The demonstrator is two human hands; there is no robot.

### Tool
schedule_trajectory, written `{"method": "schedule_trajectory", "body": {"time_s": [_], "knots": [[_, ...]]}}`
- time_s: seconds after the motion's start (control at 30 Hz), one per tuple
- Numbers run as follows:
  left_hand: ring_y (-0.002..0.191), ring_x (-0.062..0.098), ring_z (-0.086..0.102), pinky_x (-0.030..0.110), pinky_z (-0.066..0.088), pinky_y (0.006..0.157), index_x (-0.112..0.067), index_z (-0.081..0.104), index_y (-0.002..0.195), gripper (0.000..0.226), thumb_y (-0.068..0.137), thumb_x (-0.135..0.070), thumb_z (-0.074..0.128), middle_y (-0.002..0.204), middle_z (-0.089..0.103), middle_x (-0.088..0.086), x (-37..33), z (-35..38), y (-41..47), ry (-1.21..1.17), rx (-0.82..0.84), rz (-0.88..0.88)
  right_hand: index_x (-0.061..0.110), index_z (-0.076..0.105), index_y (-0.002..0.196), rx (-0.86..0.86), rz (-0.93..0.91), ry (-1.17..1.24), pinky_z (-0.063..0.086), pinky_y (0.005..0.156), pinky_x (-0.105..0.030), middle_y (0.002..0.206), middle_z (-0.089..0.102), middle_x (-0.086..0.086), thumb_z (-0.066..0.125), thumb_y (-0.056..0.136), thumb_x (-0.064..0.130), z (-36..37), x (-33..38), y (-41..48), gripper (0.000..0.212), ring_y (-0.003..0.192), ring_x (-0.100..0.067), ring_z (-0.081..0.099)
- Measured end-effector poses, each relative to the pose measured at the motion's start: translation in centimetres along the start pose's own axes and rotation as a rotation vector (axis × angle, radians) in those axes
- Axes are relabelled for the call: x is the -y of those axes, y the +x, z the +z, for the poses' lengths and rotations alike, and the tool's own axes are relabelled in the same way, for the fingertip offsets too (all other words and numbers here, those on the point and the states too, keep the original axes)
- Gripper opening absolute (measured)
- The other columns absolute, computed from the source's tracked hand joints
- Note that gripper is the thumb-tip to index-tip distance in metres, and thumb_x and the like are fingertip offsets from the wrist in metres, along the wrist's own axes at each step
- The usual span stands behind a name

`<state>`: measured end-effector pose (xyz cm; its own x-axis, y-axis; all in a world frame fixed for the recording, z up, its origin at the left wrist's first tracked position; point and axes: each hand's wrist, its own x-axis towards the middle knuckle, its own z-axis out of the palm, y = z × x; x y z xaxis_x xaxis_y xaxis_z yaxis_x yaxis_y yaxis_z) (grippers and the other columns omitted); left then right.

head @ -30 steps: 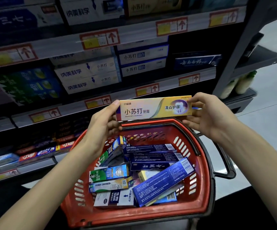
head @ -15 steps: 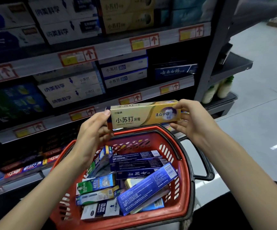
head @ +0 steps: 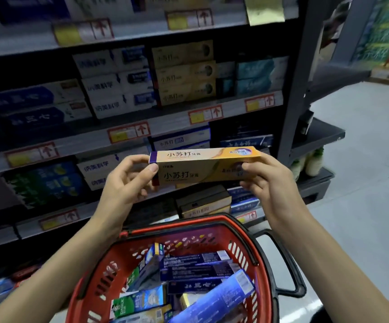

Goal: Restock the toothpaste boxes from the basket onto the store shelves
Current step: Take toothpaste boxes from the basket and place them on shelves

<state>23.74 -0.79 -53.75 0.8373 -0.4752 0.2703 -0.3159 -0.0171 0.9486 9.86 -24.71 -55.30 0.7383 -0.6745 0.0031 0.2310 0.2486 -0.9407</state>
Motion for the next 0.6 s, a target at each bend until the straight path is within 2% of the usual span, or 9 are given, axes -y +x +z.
{"method": "schedule_trajectory", "body": {"time_s": [0.1, 0.17, 0.23, 0.3, 0.43, 0.6], "knots": [[0.074, 0.013, 0.066, 0.034, 0.053, 0.069, -0.023, 0.07, 0.118, 0.035, 0.089, -0.042, 0.068, 0.101, 0.078, -0.003, -3.3, -0.2, 1.4, 0.06, 0.007, 0.066, 0.011, 0.068, 0.125, -0.033, -0.096, 0.012, 0.058, 0.079, -0.033, 0.108, 0.079, -0.005, 0.071, 0.091, 0.003, 0.6, 2.3, 0.3, 0.035, 0.105, -0.023, 0.074], [0.077, 0.013, 0.069, 0.028, 0.056, 0.067, -0.025, 0.072, 0.117, 0.033, 0.089, -0.042, 0.066, 0.106, 0.077, -0.006, -5.6, -0.3, 2.7, 0.088, 0.001, 0.102, 0.01, 0.065, 0.126, -0.051, -0.168, 0.006, 0.059, 0.084, -0.036, 0.104, 0.08, -0.004, 0.073, 0.091, 0.004, 1.1, 4.2, 0.9, 0.036, 0.103, -0.023, 0.075], [0.079, 0.016, 0.07, 0.025, 0.057, 0.068, -0.028, 0.075, 0.113, 0.029, 0.089, -0.042, 0.066, 0.102, 0.078, -0.005, -7.8, -0.3, 3.8, 0.09, -0.02, 0.148, 0.011, 0.064, 0.124, -0.038, -0.244, -0.012, 0.058, 0.087, -0.036, 0.104, 0.08, -0.004, 0.074, 0.091, 0.005, 1.7, 6.6, 1.4, 0.036, 0.102, -0.022, 0.076], [0.077, 0.016, 0.07, 0.028, 0.057, 0.07, -0.031, 0.078, 0.111, 0.025, 0.09, -0.04, 0.067, 0.094, 0.079, -0.003, -9.9, -0.3, 5.4, 0.075, -0.065, 0.19, 0.015, 0.064, 0.123, -0.006, -0.314, -0.054, 0.058, 0.091, -0.038, 0.106, 0.08, -0.002, 0.076, 0.09, 0.007, 2.4, 9.3, 2.4, 0.036, 0.103, -0.019, 0.076], [0.078, 0.004, 0.07, 0.023, 0.059, 0.071, -0.041, 0.075, 0.111, 0.019, 0.095, -0.035, 0.067, 0.092, 0.079, -0.014, -14.1, -0.1, 8.6, 0.091, -0.156, 0.266, 0.022, 0.066, 0.118, 0.036, -0.423, -0.118, 0.056, 0.098, -0.04, 0.11, 0.079, 0.003, 0.083, 0.085, 0.017, 3.7, 14.3, 4.7, 0.038, 0.107, -0.015, 0.074], [0.08, -0.001, 0.069, 0.015, 0.055, 0.065, -0.038, 0.077, 0.107, 0.015, 0.097, -0.031, 0.068, 0.091, 0.079, -0.016, -20.0, 0.3, 12.9, 0.077, -0.253, 0.367, 0.028, 0.069, 0.117, 0.044, -0.549, -0.14, 0.054, 0.09, -0.028, 0.111, 0.077, 0.008, 0.087, 0.08, 0.018, 6.0, 19.4, 8.3, 0.043, 0.108, -0.005, 0.07]]}}
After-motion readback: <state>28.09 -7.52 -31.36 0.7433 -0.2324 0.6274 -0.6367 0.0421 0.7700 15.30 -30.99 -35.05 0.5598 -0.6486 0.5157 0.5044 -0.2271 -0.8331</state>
